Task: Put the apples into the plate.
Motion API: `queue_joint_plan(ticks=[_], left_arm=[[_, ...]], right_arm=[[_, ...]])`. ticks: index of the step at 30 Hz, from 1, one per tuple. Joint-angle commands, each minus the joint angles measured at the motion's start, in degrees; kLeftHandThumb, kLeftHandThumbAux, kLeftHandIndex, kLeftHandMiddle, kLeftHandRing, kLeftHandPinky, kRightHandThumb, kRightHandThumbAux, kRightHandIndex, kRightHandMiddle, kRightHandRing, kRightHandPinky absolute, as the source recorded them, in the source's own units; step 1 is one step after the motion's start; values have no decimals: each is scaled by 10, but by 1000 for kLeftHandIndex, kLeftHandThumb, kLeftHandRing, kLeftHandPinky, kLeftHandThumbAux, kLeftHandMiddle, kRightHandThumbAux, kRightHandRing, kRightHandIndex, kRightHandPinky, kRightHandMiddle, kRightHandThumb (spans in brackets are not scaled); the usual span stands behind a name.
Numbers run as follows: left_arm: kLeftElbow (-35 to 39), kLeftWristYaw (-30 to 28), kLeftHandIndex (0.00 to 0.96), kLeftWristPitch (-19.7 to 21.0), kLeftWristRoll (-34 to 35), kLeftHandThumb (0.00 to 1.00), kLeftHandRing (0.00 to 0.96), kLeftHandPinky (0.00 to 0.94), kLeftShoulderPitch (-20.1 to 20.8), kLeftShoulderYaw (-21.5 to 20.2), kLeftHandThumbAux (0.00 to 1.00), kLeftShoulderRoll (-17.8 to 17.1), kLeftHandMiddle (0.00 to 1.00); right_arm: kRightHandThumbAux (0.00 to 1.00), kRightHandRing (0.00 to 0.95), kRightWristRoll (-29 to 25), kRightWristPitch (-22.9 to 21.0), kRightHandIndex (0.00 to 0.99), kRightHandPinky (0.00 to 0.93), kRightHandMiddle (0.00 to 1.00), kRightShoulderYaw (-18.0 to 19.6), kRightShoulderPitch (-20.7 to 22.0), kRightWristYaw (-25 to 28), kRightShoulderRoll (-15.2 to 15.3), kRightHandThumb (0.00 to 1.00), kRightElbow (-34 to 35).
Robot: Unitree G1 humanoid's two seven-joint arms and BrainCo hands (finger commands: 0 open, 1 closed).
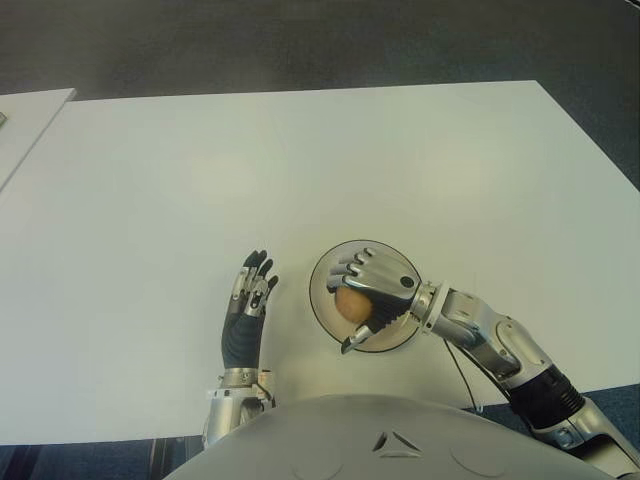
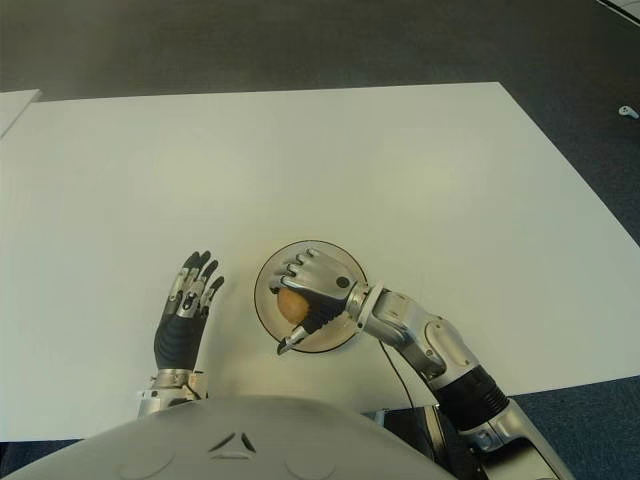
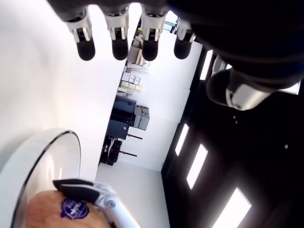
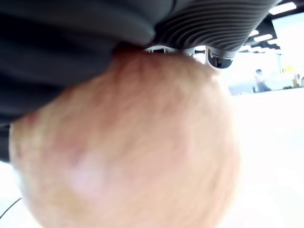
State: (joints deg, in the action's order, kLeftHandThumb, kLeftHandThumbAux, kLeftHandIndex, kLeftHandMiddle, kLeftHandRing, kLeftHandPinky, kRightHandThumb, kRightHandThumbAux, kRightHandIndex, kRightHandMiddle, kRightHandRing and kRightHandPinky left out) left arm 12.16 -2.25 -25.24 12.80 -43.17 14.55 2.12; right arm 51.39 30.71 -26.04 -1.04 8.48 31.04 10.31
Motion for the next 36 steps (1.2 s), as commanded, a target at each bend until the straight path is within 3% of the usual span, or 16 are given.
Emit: queue_joint_plan(ticks=[1, 36], left_arm=[[-9, -5, 0, 0, 3, 53, 0, 6, 3, 8, 383, 17, 0], [-7, -4, 0, 12, -25, 48, 0, 29, -2, -3, 393, 2, 0]], right_arm=[[260, 0, -12, 0, 0, 0, 0, 2, 9, 11, 2, 35, -2], [285, 0, -33, -6, 0, 0, 0, 19, 13, 32, 4, 29, 13]])
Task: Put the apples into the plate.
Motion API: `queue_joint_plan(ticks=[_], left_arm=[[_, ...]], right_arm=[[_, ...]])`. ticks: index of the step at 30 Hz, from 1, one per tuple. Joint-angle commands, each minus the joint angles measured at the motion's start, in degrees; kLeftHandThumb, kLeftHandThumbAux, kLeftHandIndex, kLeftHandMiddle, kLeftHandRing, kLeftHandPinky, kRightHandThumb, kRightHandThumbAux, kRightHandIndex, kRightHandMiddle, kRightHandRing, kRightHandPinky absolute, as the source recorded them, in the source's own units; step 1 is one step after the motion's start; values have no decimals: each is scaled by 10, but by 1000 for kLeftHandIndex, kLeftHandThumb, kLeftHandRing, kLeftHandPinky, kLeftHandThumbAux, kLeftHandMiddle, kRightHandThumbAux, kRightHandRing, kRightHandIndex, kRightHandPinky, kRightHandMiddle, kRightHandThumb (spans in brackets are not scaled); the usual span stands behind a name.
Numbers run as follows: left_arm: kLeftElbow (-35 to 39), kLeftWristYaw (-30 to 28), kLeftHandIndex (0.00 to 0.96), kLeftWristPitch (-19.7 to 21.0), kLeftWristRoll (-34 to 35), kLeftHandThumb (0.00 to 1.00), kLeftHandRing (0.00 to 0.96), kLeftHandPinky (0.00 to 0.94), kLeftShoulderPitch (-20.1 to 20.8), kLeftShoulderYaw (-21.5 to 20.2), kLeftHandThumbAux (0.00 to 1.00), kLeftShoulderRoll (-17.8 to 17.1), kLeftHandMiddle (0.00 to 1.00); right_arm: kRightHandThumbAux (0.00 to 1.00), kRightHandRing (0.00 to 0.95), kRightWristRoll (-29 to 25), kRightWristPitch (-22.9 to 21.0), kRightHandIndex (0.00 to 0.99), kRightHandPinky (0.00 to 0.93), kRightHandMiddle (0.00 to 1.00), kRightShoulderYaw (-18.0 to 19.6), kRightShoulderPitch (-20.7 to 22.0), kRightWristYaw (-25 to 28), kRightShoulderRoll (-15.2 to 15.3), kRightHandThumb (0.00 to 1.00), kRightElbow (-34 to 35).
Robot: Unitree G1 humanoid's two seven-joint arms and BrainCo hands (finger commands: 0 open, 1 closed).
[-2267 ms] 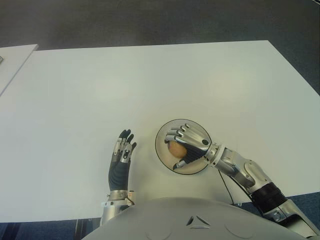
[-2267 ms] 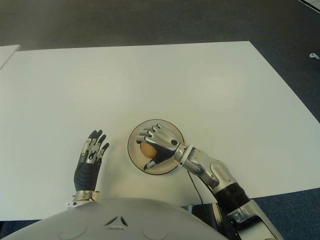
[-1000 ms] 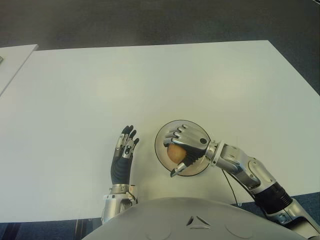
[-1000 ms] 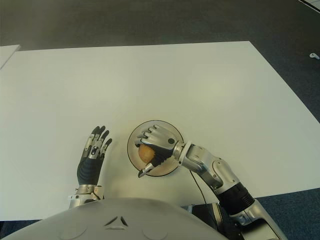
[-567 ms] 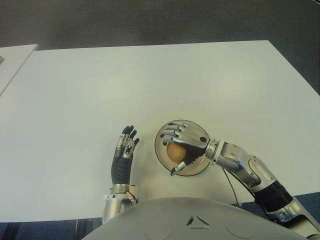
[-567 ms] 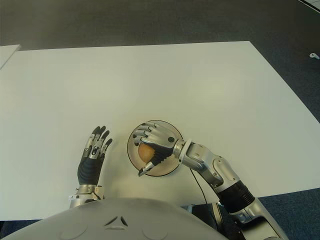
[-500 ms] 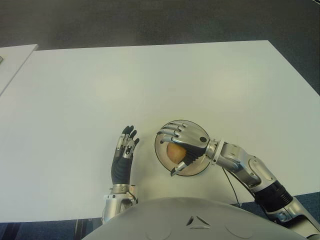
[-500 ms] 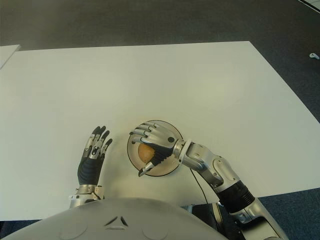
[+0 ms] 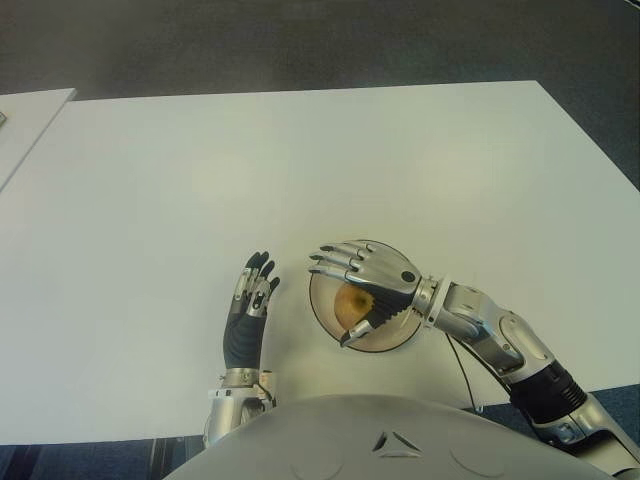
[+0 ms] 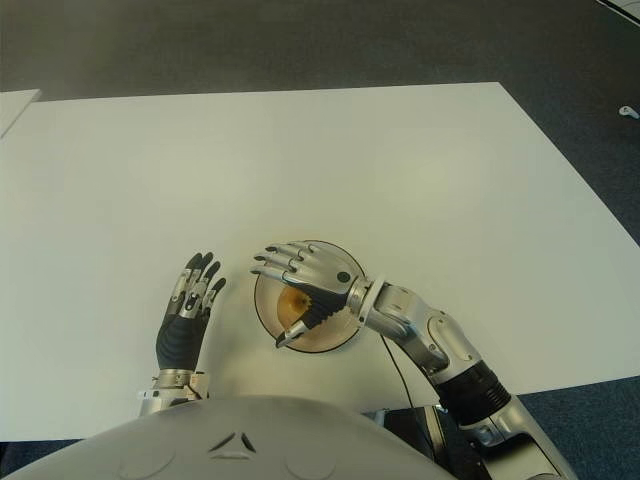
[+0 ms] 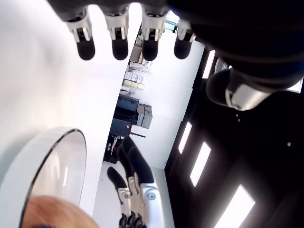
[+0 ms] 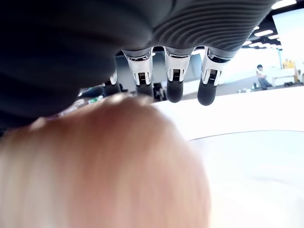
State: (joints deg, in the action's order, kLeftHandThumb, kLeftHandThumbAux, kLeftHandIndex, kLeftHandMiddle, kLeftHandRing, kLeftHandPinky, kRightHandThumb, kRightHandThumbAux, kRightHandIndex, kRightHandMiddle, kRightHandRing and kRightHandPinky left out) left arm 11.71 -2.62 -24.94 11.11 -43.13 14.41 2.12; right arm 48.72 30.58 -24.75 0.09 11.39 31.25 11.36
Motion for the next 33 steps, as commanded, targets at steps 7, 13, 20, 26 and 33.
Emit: queue_joint_plan(ticks=[7, 13, 20, 26, 33], left_arm=[[-11, -10, 0, -3, 6, 43, 0, 9, 1, -2, 392, 6, 0], [-17, 1, 0, -11, 1, 48, 0, 17, -2, -3, 386, 16, 0], [-24, -1, 0, -19, 3, 46, 0, 19, -4, 3, 370, 23, 0], [-27, 2, 0, -28, 2, 43, 0, 20, -6, 5, 360, 28, 0], [-31, 3, 0, -33, 3, 47, 0, 9, -8, -2, 343, 25, 0]], right_arm=[[276, 0, -14, -9, 0, 0, 0, 16, 0, 7, 0, 37, 8], [262, 0, -81, -27, 0, 0, 0, 52, 21, 39, 9, 37, 19], [270, 0, -265, -155, 0, 0, 0, 105, 2, 127, -20, 75, 47], [265, 0, -398, -251, 0, 0, 0, 175, -23, 100, -91, 93, 7], [293, 0, -608, -376, 0, 0, 0, 312, -67, 97, -139, 103, 14]])
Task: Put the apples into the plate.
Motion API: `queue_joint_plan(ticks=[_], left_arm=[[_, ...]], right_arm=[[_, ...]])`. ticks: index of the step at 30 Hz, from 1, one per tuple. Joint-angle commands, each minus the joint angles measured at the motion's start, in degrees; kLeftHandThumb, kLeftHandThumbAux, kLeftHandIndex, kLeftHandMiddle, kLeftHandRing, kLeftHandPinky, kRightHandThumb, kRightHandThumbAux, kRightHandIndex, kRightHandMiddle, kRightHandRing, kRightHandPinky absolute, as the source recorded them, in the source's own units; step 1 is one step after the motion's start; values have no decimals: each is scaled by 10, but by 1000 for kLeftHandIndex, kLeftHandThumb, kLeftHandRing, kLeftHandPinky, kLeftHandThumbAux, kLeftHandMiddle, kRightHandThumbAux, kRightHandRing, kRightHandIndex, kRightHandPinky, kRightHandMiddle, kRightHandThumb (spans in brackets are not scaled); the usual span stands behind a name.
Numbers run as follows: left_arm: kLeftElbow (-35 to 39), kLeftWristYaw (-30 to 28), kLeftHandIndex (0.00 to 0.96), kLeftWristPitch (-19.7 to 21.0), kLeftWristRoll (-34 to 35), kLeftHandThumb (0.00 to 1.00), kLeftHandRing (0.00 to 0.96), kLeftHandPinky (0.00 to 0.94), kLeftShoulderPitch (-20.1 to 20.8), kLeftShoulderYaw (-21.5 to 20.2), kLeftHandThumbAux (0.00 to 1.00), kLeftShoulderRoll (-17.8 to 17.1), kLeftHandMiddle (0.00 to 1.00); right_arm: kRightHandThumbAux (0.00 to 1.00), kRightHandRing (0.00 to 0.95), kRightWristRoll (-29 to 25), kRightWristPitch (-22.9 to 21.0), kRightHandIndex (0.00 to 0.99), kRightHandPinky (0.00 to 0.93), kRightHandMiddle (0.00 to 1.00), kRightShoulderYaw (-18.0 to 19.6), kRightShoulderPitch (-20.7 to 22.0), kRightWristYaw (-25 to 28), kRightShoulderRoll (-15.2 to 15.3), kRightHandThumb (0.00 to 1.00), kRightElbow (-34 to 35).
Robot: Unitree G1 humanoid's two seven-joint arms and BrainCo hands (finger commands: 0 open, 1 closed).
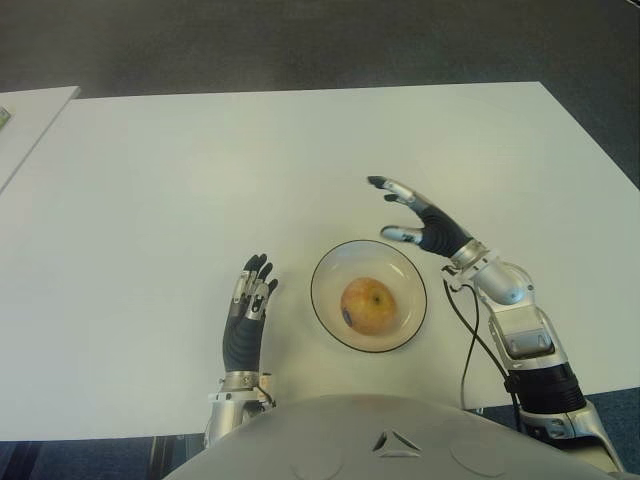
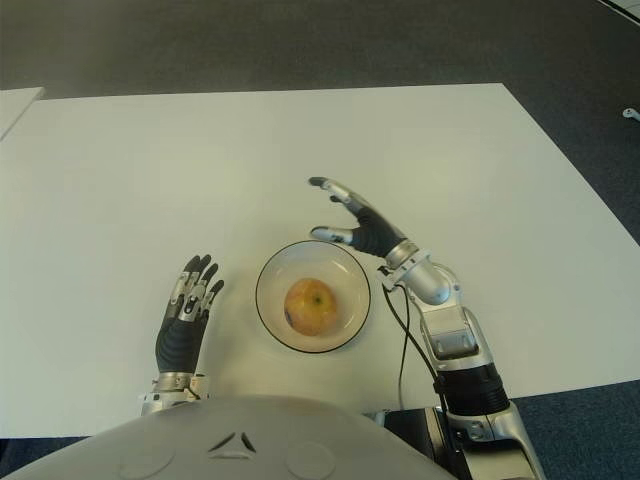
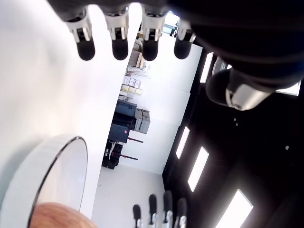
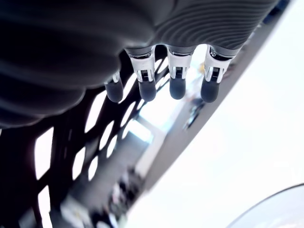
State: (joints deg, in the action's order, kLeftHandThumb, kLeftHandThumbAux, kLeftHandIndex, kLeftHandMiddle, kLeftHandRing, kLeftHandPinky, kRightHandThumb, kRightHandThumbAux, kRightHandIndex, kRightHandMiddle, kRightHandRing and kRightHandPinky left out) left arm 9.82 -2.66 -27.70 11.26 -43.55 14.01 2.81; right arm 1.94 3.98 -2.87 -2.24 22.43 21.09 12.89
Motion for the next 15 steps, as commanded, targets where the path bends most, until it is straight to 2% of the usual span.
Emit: queue_joint_plan(ticks=[1, 7, 12, 15], left_arm=[[-11, 2, 0, -5, 3, 48, 0, 8, -5, 2, 342, 18, 0], [-9, 5, 0, 4, 1, 56, 0, 9, -8, -3, 327, 14, 0], [-3, 11, 0, 10, -12, 56, 0, 15, -12, -8, 322, 12, 0], [1, 16, 0, 13, -24, 51, 0, 14, -14, -11, 321, 12, 0]], right_arm=[[294, 0, -151, -120, 0, 0, 0, 100, -48, -15, -40, 102, 5], [271, 0, -212, -181, 0, 0, 0, 134, -89, -55, -72, 87, 62], [249, 0, -232, -190, 4, 0, 0, 147, -114, -69, -88, 77, 77], [242, 0, -250, -178, 12, 0, 0, 168, -133, -70, -101, 77, 72]])
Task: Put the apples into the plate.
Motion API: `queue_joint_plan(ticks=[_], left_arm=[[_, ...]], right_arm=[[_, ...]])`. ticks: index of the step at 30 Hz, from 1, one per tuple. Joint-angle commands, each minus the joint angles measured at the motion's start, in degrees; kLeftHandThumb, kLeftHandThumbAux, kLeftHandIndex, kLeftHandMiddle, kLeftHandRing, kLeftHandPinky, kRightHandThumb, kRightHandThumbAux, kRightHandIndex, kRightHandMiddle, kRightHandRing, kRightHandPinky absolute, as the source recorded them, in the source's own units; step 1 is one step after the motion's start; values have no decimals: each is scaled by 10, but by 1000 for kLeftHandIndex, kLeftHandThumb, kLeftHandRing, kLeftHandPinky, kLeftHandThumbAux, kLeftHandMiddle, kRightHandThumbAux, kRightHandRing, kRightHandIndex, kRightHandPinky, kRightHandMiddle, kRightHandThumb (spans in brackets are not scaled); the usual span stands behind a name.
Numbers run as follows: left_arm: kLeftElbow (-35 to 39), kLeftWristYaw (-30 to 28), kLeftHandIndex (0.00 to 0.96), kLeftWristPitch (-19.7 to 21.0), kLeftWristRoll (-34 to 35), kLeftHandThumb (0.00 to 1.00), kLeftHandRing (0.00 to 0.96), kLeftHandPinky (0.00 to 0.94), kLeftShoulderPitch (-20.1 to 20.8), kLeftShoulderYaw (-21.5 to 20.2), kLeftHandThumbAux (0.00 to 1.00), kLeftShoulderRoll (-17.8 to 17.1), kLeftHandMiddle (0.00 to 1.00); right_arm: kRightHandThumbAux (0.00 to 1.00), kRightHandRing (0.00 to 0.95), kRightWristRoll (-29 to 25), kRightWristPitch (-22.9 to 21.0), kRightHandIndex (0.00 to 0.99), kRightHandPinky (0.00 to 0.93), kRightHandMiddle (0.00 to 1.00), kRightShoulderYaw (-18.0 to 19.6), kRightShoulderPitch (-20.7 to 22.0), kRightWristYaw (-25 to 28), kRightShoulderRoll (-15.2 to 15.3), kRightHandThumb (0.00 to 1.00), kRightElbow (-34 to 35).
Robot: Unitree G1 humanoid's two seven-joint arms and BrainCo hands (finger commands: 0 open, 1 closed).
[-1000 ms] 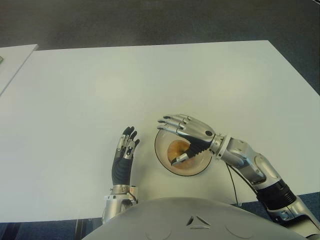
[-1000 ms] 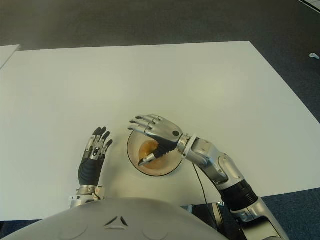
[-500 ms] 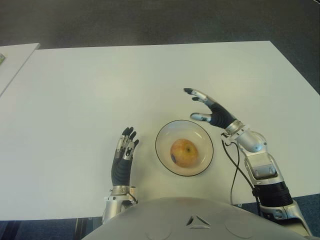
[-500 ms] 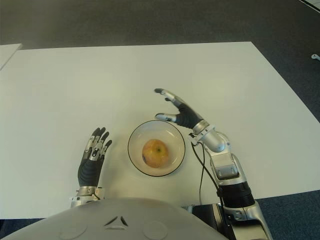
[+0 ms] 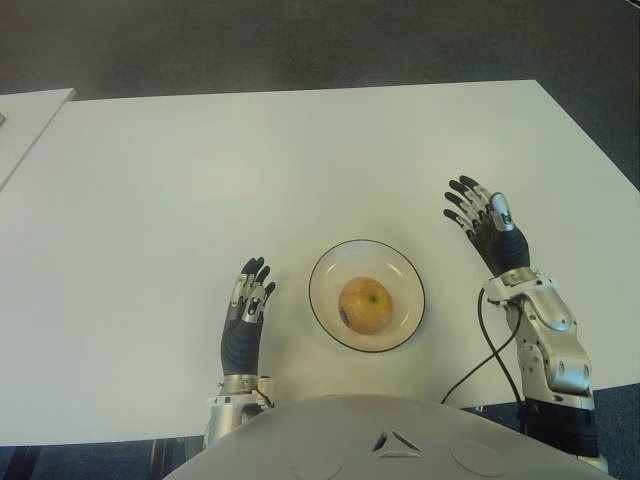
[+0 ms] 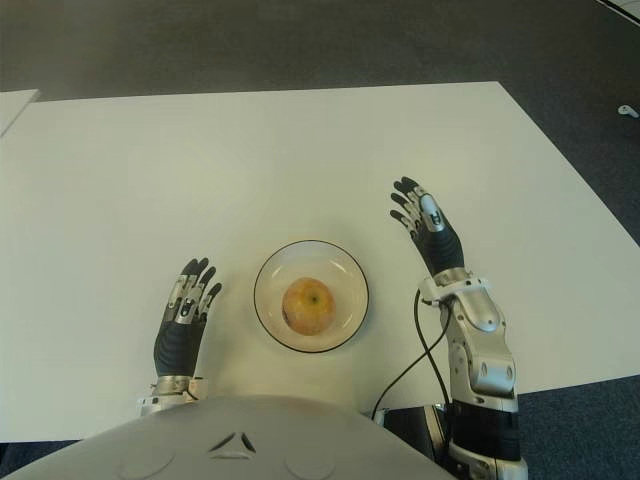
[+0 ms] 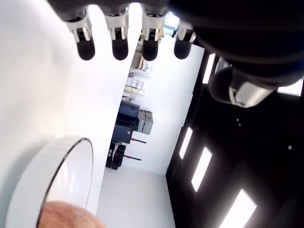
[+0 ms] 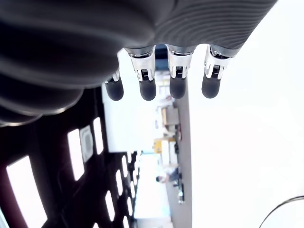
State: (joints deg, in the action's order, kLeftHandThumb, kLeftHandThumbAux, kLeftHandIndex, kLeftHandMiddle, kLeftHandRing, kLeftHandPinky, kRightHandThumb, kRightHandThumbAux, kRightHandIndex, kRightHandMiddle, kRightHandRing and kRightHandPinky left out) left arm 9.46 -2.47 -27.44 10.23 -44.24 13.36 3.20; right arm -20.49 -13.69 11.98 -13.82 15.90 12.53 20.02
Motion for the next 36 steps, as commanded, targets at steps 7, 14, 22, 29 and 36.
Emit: queue_joint_plan(ticks=[7, 14, 22, 29, 36], left_arm=[[14, 11, 0, 13, -11, 47, 0, 1, -11, -11, 319, 10, 0], [22, 10, 0, 26, -18, 48, 0, 0, -16, -26, 328, -2, 0], [12, 1, 0, 26, -16, 56, 0, 0, -15, -42, 333, -10, 0], [0, -7, 0, 17, -34, 55, 0, 0, -13, -45, 318, -26, 0], [-13, -25, 0, 5, -33, 66, 0, 0, -8, -45, 298, -38, 0]], right_arm=[[239, 0, -36, 32, 22, 0, 6, 44, -52, -3, -36, 80, -13], [262, 0, -5, 87, 36, 0, 34, 27, -109, 0, -64, 69, -30], [261, 0, 31, 142, 38, 0, 46, -4, -157, 15, -71, 70, -43], [246, 0, 58, 167, 13, 0, 29, -26, -176, 23, -64, 65, -51], [272, 0, 74, 199, 0, 0, 4, -43, -182, 42, -55, 58, -78]])
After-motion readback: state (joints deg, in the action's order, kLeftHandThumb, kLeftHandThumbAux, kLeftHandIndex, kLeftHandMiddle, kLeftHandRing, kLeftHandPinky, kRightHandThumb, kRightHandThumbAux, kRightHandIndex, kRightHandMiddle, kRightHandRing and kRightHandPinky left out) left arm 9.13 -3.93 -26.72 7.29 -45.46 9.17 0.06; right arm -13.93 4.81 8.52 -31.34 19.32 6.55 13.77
